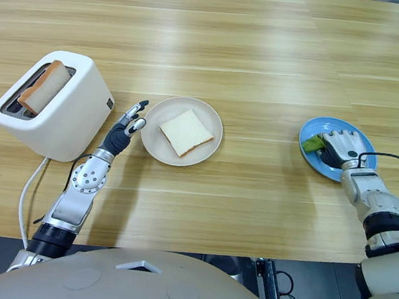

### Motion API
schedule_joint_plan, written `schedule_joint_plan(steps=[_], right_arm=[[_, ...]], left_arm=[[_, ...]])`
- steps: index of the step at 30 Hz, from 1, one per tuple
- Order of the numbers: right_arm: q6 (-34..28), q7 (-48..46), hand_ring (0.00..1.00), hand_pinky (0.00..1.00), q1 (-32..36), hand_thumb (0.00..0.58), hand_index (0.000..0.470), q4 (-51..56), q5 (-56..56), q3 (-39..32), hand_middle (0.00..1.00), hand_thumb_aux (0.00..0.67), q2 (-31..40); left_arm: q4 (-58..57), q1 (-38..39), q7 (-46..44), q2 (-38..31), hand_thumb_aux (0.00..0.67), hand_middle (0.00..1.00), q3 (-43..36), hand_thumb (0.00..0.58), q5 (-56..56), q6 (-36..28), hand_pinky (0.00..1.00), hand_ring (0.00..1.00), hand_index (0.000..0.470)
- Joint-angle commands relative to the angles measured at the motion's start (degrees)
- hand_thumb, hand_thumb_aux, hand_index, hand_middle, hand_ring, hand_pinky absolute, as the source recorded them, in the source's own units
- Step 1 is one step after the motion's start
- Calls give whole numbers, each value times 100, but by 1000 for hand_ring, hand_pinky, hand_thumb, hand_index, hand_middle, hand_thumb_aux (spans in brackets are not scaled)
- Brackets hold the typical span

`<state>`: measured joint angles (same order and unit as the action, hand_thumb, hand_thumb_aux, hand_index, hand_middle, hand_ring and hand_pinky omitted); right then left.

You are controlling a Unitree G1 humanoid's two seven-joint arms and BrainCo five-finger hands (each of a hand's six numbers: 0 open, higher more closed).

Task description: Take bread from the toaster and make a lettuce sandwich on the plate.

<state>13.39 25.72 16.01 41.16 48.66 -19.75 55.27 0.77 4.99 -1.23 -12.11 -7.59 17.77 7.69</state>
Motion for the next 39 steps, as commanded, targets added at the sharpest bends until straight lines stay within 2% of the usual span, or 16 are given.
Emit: schedule_joint_plan(steps=[1, 4, 7, 10, 12, 18, 22, 30, 39], right_arm=[[-278, -300, 1000, 1000, -343, 580, 460, -1209, -241, 523, 1000, 670, 244], [-546, -634, 1000, 1000, -574, 580, 460, -2212, -305, 863, 1000, 670, 246], [-777, -1032, 1000, 1000, -684, 580, 460, -3259, -333, 1003, 1000, 670, -71], [-922, -1419, 1000, 1000, -529, 580, 460, -3941, -342, 805, 1000, 670, -770], [-912, -1600, 1000, 1000, -345, 580, 460, -4008, -286, 529, 1000, 670, -1347], [-772, -1891, 1000, 1000, 215, 580, 460, -3276, -294, -309, 1000, 670, -2965], [-589, -1823, 1000, 1000, 714, 580, 460, -2061, -182, -837, 1000, 670, -3806], [-339, -1456, 1000, 1000, 1524, 580, 460, 66, -178, -1217, 1000, 670, -4432], [-216, -1141, 1000, 1000, 2038, 580, 460, 1067, -85, -1449, 1000, 670, -4590]], left_arm=[[-116, 20, 25, -11, 0, 0, -27, 0, 44, 18, 0, 0, 0], [-140, 6, 49, 1, 0, 0, -18, 0, 41, 33, 0, 0, 0], [-173, -18, 79, 13, 0, 0, 14, 0, 10, 67, 0, 0, 0], [-229, -44, 94, 33, 0, 0, 46, 0, -60, 80, 0, 0, 0], [-274, -68, 82, 50, 0, 0, 58, 0, -115, 86, 0, 0, 0], [-315, -110, 82, 47, 0, 0, 122, 0, -193, 137, 0, 0, 0], [-302, -121, 90, 28, 0, 0, 185, 0, -254, 150, 0, 0, 0], [-352, -154, 89, 46, 0, 0, 144, 0, -223, 183, 0, 0, 0], [-312, -102, 124, 52, 0, 0, 107, 0, -154, 170, 0, 0, 0]])
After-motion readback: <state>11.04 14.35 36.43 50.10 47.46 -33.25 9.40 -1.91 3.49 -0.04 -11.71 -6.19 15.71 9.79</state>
